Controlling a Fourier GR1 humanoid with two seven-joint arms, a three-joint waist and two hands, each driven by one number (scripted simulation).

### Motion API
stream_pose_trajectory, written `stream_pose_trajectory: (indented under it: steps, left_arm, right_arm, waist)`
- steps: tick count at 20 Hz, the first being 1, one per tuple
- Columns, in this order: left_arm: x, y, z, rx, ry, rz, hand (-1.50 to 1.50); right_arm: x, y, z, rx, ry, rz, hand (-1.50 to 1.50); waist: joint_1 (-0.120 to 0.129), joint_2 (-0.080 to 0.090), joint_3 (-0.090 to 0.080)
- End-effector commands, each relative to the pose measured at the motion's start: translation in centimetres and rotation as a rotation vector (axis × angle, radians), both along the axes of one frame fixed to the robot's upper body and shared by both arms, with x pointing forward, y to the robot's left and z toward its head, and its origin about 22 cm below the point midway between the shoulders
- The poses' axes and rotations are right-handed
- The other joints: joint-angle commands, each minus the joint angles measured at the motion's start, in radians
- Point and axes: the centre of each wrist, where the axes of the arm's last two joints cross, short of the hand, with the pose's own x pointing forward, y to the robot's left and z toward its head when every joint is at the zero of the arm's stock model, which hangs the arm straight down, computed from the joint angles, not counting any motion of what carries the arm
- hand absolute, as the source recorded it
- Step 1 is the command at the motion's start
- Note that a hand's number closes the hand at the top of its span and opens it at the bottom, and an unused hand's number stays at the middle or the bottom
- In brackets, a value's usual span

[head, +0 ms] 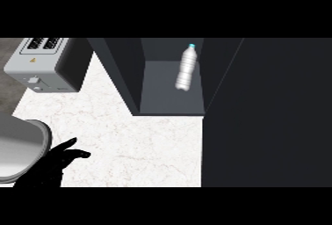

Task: Pick up the bottled water, place it into the cabinet and close the cabinet

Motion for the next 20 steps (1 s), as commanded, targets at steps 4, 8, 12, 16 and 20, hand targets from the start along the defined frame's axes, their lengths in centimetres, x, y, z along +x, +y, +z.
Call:
stream_pose_trajectory:
  steps: [4, 8, 12, 16, 20]
  left_arm:
    - [-1.0, 3.7, 1.7, 0.031, -0.017, 0.039, -1.50]
    - [-1.5, 4.8, 2.1, 0.028, 0.006, 0.035, -1.50]
    - [-1.8, 5.7, 2.4, 0.020, 0.018, 0.033, -1.50]
    - [-2.4, 6.4, 2.7, 0.018, 0.018, 0.032, -1.50]
    - [-2.8, 7.3, 2.9, 0.014, 0.040, 0.041, -1.50]
  right_arm:
    - [-1.0, 4.4, 5.9, -0.206, -0.168, 0.153, 1.50]
    - [-0.1, 5.0, 6.1, -0.223, -0.195, 0.215, 1.50]
    - [0.6, 5.8, 6.0, -0.215, -0.203, 0.266, 1.50]
    - [1.6, 6.3, 6.1, -0.261, -0.221, 0.322, 1.50]
    - [2.5, 7.1, 5.9, -0.259, -0.209, 0.351, 1.50]
  waist:
    - [0.017, -0.008, -0.004]
    - [0.029, -0.008, -0.008]
    - [0.029, -0.014, -0.012]
    - [0.047, -0.022, -0.014]
    - [0.044, -0.024, -0.017]
